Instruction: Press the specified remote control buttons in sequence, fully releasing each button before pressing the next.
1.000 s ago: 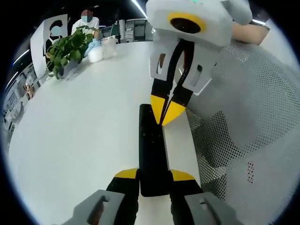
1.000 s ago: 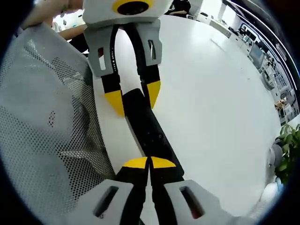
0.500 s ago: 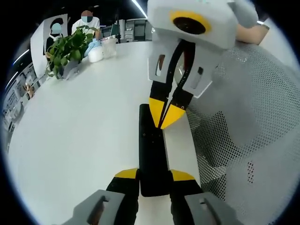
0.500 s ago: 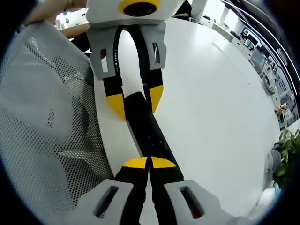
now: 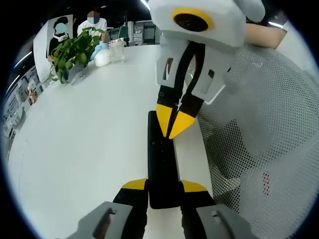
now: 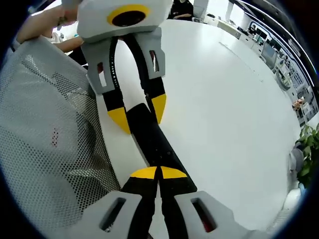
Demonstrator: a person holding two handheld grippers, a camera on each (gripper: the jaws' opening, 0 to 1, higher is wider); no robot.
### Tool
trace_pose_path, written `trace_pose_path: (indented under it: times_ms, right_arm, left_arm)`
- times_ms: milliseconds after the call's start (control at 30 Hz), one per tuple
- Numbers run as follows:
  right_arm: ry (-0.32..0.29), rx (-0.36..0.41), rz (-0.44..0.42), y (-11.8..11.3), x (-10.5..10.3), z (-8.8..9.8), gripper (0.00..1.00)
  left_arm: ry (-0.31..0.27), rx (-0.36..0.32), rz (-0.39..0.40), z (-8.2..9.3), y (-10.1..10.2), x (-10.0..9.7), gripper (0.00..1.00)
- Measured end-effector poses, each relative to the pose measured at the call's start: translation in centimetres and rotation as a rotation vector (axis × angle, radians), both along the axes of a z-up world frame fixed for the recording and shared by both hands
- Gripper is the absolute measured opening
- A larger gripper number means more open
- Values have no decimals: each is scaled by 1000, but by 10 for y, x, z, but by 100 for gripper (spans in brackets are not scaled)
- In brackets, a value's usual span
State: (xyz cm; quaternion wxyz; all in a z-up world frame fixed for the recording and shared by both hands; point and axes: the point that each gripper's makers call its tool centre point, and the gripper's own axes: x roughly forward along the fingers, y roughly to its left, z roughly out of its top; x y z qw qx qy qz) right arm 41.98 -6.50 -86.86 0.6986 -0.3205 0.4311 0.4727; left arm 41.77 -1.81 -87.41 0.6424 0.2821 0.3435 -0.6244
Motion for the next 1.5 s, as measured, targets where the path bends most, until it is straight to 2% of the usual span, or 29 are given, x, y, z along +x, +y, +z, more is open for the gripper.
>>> trace_pose_path:
  times_ms: [467, 533, 600, 767, 967, 1067, 1233, 1400, 1500]
  right_arm:
    - [-26, -33, 24, 0, -1, -1, 0]
    - [-17, -25, 6, -1, 0, -1, 0]
    - [23, 12, -66, -1, 0, -1, 0]
    - [41, 37, -85, -1, 1, 1, 0]
    - [27, 33, -84, 0, 4, 2, 0]
    - [-4, 40, -93, 0, 11, 4, 0]
    - [5, 51, -105, 0, 11, 3, 0]
    - [-2, 28, -94, 1, 10, 2, 0]
    - [12, 51, -121, -1, 11, 2, 0]
  left_arm:
    - [-1, 8, -3, 0, 0, 0, 24]
    - [-2, 8, -4, 0, 0, 0, 24]
    - [-3, 8, -3, 0, 0, 0, 24]
    - [-3, 5, -1, 0, 0, 0, 24]
    - [-2, 6, 1, 0, 0, 0, 24]
    - [-1, 5, 0, 0, 0, 0, 24]
    - [-2, 7, -3, 0, 0, 0, 24]
    - [-3, 8, -6, 0, 0, 0, 24]
    - [-2, 7, -7, 0, 0, 0, 24]
